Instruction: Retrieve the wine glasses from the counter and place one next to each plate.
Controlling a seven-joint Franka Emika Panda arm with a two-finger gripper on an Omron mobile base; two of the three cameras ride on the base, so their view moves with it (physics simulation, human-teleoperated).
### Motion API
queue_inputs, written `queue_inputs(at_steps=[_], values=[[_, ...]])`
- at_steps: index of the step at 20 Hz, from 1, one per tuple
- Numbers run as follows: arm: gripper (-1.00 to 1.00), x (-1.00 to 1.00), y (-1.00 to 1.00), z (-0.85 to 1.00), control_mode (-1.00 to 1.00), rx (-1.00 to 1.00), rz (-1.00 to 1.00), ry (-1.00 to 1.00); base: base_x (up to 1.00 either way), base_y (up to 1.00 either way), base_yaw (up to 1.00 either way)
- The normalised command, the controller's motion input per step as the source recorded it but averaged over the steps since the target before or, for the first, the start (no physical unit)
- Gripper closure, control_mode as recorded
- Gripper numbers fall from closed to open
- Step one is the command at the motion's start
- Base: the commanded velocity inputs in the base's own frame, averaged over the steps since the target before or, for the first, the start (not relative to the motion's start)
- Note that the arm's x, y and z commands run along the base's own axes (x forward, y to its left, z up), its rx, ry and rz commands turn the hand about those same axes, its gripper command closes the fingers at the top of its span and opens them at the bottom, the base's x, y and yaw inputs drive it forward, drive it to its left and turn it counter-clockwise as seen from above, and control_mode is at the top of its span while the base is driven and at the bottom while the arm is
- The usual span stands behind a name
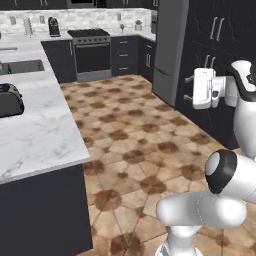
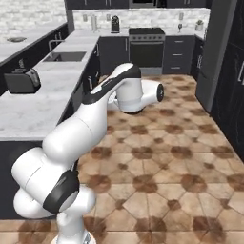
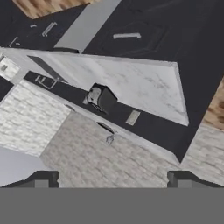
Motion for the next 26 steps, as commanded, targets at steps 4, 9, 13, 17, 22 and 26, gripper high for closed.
queue_inputs(at_steps=[4,9,13,17,22,26], values=[[-1.00,0.00,0.00,0.00,1.00,0.00,0.00,0.00,0.43,-1.00,0.38],[-1.00,0.00,0.00,0.00,1.00,0.00,0.00,0.00,0.60,-1.00,0.34],[-1.00,0.00,0.00,0.00,1.00,0.00,0.00,0.00,1.00,-1.00,0.20],[-1.00,0.00,0.00,0.00,1.00,0.00,0.00,0.00,1.00,-1.00,0.12],[-1.00,0.00,0.00,0.00,1.00,0.00,0.00,0.00,1.00,-0.61,0.07],[-1.00,0.00,0.00,0.00,1.00,0.00,0.00,0.00,1.00,-0.12,0.03]])
